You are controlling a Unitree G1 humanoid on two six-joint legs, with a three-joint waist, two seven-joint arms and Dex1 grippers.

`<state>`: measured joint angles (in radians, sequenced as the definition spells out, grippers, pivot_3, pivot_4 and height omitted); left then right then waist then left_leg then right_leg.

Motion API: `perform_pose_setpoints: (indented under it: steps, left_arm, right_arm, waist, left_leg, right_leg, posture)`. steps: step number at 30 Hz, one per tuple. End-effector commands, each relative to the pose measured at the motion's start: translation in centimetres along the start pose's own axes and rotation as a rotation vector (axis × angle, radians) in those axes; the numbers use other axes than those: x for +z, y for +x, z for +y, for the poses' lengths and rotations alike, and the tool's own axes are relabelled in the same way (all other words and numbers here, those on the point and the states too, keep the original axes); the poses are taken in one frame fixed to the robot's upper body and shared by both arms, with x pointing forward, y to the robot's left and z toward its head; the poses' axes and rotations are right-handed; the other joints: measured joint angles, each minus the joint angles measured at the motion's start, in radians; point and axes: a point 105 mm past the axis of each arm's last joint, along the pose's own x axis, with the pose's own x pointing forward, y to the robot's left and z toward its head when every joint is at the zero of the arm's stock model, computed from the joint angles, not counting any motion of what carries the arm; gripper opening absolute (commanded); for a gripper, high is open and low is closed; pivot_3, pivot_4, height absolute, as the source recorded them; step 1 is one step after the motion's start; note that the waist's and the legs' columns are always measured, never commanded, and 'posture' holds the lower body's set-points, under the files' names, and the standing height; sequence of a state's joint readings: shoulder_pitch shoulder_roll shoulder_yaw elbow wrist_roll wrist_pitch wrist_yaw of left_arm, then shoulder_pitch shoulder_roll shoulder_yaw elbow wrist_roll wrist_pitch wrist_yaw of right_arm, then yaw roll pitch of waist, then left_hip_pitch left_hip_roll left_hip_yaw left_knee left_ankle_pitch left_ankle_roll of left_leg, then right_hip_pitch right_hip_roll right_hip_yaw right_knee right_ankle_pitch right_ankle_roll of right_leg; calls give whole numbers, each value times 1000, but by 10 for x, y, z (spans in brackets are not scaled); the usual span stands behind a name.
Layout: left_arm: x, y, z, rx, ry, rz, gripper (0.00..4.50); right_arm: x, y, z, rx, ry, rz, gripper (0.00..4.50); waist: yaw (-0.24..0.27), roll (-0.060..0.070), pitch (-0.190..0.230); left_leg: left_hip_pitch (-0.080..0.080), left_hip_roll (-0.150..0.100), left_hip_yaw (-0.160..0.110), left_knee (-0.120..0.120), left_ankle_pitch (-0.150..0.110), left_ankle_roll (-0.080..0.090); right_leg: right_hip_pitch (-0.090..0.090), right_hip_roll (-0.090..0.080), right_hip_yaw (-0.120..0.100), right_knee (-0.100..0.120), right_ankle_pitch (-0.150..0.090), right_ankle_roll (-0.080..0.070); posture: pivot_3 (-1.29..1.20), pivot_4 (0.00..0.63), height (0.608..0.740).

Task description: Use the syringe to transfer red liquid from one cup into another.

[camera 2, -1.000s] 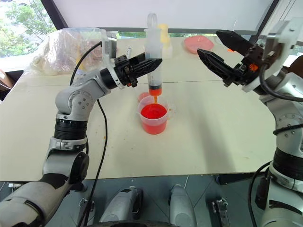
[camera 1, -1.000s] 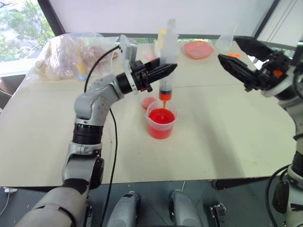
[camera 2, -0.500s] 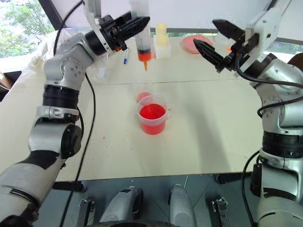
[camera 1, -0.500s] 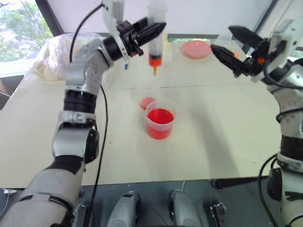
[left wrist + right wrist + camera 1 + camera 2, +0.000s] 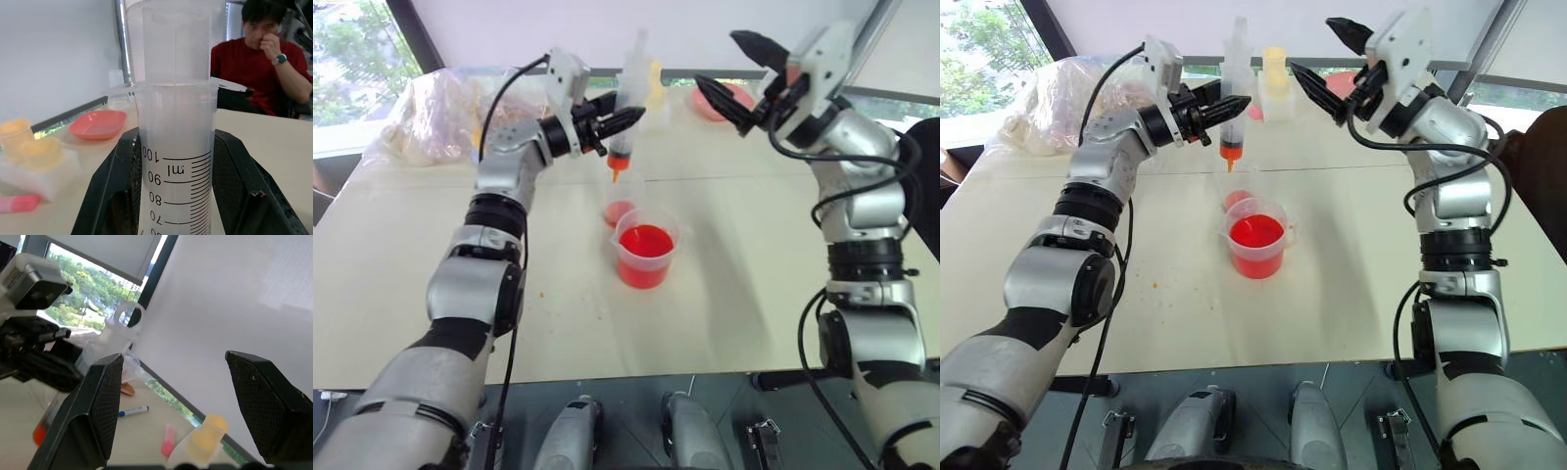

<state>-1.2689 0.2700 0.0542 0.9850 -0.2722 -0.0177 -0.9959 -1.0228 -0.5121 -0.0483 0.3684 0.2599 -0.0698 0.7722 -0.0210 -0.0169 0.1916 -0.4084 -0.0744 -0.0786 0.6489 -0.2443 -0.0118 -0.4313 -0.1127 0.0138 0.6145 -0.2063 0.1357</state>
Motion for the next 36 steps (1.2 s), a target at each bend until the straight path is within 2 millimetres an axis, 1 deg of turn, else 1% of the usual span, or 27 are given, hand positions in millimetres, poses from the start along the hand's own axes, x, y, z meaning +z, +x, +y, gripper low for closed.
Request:
perform_pose_setpoints:
  steps: [1,7,13,17,23,25,26,29,31,36]
  left_arm:
    - [9,1,-1,-15,45,-32,1452]
    - [6,2,-4,-36,48,-26,1452]
    - [4,2,-9,-78,46,-26,1452]
    - [1,3,-16,-118,49,-16,1452]
    - [-11,1,-18,-122,66,31,1452]
    - [-13,0,-16,-107,63,34,1452]
    - [-13,0,-15,-102,62,35,1452]
    - [-8,0,-12,-80,66,19,1452]
    - [-5,0,-10,-75,71,11,1452]
    - [6,-3,-7,-61,97,-14,1452]
  right_arm:
    - [11,14,-7,-9,-55,-53,3442]
    - [8,28,-8,-5,-22,-85,3442]
    - [-3,35,1,33,-7,-68,3442]
    - [-7,40,7,54,4,-68,3442]
    - [-3,48,12,69,9,-92,3442]
    - [0,50,13,75,9,-108,2930]
    - [1,51,13,76,8,-112,2566]
    - [3,52,17,96,4,-124,984]
    - [4,52,19,107,5,-129,22]
    - [1,53,22,104,44,-127,22]
  waist:
    - [-1,0,0]
    - [0,0,0]
    - [-1,0,0]
    - [-3,0,0]
    - [-17,1,0]
    - [-21,1,0]
    - [-23,1,0]
    - [-25,1,0]
    - [-24,1,0]
    - [-24,1,0]
  left_leg:
    - [0,0,0,0,0,0]
    - [0,0,-1,-1,0,0]
    - [0,0,-1,-1,0,0]
    - [0,0,-1,-1,0,0]
    - [0,0,-2,-1,0,-1]
    - [0,0,-2,-1,0,-1]
    - [0,0,-2,-1,0,-1]
    - [0,0,-3,-1,1,-1]
    - [0,0,-2,-1,1,-1]
    - [0,0,-2,-1,1,-1]
  right_leg:
    - [0,0,0,0,0,0]
    - [-1,0,0,0,0,0]
    - [-1,0,0,0,0,0]
    - [-1,0,0,0,0,0]
    - [-1,0,0,2,0,0]
    - [-1,0,0,2,0,0]
    - [-1,0,0,2,0,0]
    - [-2,0,0,2,0,0]
    - [-2,0,1,3,0,0]
    - [-2,0,1,3,0,0]
  posture:
    - [0,150,740]
    - [0,150,740]
    - [0,150,740]
    - [0,150,740]
    - [0,150,740]
    - [0,150,740]
    - [0,150,740]
    - [0,150,740]
    - [0,150,740]
    - [0,150,740]
